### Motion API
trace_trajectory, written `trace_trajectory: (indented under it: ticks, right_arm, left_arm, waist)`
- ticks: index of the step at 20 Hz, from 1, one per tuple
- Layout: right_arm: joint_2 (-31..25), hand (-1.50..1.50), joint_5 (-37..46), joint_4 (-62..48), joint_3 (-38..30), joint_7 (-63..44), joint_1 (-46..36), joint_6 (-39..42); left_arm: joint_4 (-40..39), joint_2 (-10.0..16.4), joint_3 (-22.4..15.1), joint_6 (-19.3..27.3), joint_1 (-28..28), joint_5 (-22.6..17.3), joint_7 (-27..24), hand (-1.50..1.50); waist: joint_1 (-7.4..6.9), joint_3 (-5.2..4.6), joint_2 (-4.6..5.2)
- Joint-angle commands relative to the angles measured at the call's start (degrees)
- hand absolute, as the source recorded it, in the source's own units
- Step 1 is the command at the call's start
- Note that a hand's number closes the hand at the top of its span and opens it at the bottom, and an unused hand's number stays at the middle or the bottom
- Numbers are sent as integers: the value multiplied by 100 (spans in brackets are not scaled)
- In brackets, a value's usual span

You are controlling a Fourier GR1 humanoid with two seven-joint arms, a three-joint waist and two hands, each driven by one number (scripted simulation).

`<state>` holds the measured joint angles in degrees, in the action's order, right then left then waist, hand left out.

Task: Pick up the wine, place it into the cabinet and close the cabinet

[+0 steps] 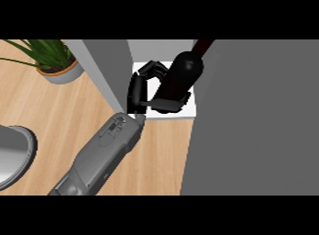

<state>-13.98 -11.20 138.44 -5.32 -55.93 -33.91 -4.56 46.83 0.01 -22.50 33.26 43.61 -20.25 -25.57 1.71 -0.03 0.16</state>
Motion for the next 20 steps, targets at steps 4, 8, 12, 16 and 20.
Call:
trace_trajectory:
  ticks: [4, 8, 12, 16, 20]
  right_arm:
    - [73, -150, -587, 371, -187, 27, 218, 84]
    - [93, -150, -352, 541, -1, -174, 247, -34]
    - [-34, -150, -428, 511, 5, -419, -57, -64]
    - [101, -150, -538, 336, -59, -42, 175, 81]
    - [55, -150, -447, 392, -89, -147, 24, 13]
  left_arm:
    - [-922, -1, -514, 392, 201, -413, -586, 150]
    - [-1247, -1, -232, 186, 291, -534, -925, 150]
    - [-1522, -1, -129, 166, 489, -922, -1188, 150]
    - [-2093, -1, 326, -329, 721, -1133, -1542, 150]
    - [-2404, -1, 582, -372, 1077, -1437, -1468, 150]
  waist:
    - [73, 2, 19]
    - [10, 0, 7]
    - [86, -5, 16]
    - [76, -2, 40]
    - [97, -3, 35]
